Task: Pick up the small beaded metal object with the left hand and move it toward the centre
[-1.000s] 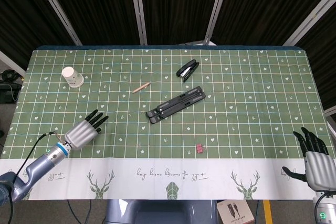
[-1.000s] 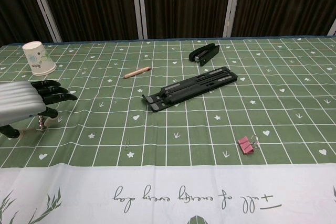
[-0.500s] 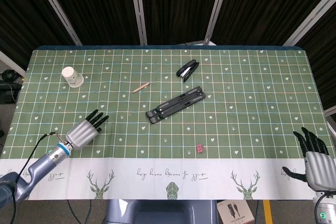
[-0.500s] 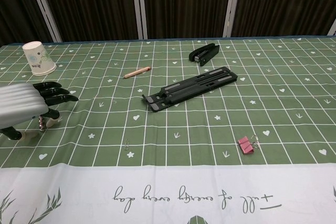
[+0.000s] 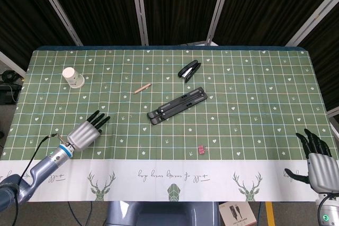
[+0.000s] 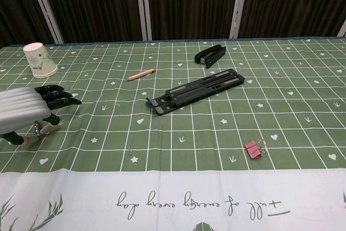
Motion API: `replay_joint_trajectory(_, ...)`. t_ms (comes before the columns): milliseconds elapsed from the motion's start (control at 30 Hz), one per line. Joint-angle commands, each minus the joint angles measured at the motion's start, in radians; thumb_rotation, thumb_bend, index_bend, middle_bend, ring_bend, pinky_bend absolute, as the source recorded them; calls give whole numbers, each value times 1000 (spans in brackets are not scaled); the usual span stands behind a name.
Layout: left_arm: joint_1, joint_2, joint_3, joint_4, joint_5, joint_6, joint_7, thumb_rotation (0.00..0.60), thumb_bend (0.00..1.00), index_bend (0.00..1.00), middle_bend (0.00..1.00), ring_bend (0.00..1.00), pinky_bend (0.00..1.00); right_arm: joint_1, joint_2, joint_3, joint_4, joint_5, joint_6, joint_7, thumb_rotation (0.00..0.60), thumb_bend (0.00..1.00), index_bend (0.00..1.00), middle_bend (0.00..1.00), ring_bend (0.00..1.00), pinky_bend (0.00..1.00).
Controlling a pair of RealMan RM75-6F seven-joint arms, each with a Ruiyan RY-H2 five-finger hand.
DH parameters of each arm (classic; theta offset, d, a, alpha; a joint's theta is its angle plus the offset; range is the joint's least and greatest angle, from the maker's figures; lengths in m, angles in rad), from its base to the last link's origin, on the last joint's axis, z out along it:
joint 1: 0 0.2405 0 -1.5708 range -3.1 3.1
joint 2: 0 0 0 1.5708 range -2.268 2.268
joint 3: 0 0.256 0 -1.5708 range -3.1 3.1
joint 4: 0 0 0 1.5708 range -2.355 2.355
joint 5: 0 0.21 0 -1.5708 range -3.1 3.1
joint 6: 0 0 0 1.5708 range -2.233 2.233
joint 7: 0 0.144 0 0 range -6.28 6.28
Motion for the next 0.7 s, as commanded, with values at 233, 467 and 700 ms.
replay_joint_trajectory(233, -5, 14, 1, -11, 0, 9, 3, 600, 323, 587, 0, 0, 0, -1, 1, 0, -2, 2, 0, 1, 600, 47, 115, 0, 0, 98)
replay_joint_trajectory(467, -14, 64, -28, -77, -14, 47, -4, 600, 323, 587, 0, 0, 0, -1, 2, 1, -2, 4, -1, 2, 600, 47, 115, 0, 0, 97)
replay_joint_trajectory(700, -7, 108, -85, -197, -89, 59, -32, 600, 323, 595, 0, 0, 0, -1, 2, 2, -3, 6, 1, 1, 600, 47, 115, 0, 0, 98)
